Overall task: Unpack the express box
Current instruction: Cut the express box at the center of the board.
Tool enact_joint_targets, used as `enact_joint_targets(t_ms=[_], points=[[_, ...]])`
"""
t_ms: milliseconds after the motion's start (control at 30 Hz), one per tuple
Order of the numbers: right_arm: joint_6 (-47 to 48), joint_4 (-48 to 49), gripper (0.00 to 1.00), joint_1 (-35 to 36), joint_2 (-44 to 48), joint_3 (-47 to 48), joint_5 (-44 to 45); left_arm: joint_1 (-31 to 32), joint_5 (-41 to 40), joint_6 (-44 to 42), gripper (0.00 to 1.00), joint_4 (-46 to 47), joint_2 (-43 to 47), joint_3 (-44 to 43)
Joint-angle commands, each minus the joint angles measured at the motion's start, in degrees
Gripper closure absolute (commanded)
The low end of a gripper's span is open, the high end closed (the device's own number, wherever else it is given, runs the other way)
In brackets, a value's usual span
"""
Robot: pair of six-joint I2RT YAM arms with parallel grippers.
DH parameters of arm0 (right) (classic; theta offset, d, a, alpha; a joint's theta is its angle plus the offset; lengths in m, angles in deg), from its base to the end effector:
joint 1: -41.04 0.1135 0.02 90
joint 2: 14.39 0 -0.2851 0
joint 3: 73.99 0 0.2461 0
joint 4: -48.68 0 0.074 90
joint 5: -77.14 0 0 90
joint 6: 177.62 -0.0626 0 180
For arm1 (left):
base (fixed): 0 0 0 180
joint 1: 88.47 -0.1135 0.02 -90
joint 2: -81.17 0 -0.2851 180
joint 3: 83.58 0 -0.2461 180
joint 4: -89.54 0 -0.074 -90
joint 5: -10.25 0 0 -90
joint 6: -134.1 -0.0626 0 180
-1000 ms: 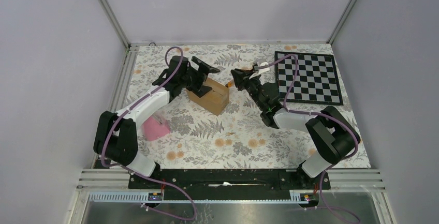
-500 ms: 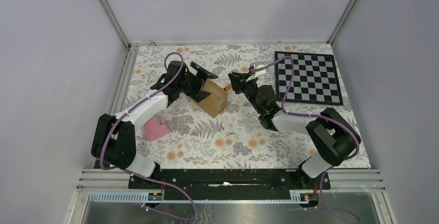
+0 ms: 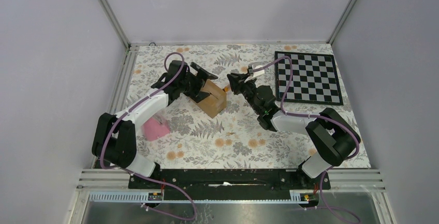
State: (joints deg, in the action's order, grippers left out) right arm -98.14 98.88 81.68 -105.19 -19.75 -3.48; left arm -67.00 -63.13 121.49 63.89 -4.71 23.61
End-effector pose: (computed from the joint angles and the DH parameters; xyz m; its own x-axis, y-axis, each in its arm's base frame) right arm 0.2750 0.2226 0.2840 0.0806 0.3065 -0.9484 -0.5463 0.8095 0.2152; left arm 0.3134 -0.1425 0.2584 -0.6720 -0.7405 0.0043 -0.4462 0.4003 -0.8005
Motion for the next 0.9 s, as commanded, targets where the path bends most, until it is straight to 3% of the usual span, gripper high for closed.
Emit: enact_joint_targets(t_ms=[0,867], points=[[0.4,0.7,1.00,0.8,0.4,2.6,0.4,0.1,-4.5,-2.0,0.01,-3.2,-2.5,-0.5],[-1.0,0.4,1.00,0.8,-2.1,4.5,0.1,4.5,-11.3,-0.4,0.02,-4.8,-7.3,-3.1]])
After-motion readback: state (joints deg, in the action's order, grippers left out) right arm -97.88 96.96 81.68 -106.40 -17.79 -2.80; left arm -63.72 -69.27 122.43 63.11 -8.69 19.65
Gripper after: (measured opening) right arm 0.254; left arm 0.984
